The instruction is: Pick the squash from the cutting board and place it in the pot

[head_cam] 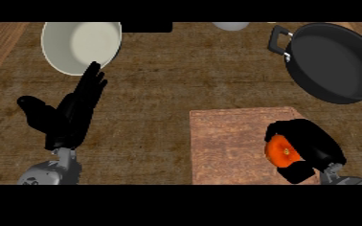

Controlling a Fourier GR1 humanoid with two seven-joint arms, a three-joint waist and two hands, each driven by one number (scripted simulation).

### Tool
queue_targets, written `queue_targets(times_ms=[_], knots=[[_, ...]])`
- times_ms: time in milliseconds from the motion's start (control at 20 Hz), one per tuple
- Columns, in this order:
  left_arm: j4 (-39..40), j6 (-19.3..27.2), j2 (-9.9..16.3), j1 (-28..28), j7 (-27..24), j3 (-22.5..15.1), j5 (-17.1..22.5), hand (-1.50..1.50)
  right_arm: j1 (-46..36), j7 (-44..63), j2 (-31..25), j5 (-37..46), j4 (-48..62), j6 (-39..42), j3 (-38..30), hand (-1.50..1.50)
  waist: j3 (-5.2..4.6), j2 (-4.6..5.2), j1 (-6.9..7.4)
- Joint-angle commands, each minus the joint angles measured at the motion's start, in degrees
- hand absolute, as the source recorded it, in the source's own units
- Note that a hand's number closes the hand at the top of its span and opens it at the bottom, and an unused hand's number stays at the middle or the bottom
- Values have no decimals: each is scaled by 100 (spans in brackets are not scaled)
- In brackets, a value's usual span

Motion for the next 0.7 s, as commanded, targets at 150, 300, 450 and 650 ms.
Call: queue_targets(times_ms=[150, 300, 450, 650], knots=[[218, -245, 17, -90, -87, 225, 52, 0, -352, -203, 275, 223, 186, -62, -62, 150, -1, 2, 4], [106, 13, -205, -136, 24, 71, -165, 0, 337, -369, 147, 267, -452, -112, -82, 150, 0, -3, -16], [-107, -149, -83, 275, -139, 56, -85, 0, 165, 675, 299, 92, -28, -309, -1254, 150, -1, -10, -47], [25, -51, 34, 104, -89, 348, -47, 0, 233, 2020, 538, 107, 555, -1128, -2899, 150, 7, 41, -364]])
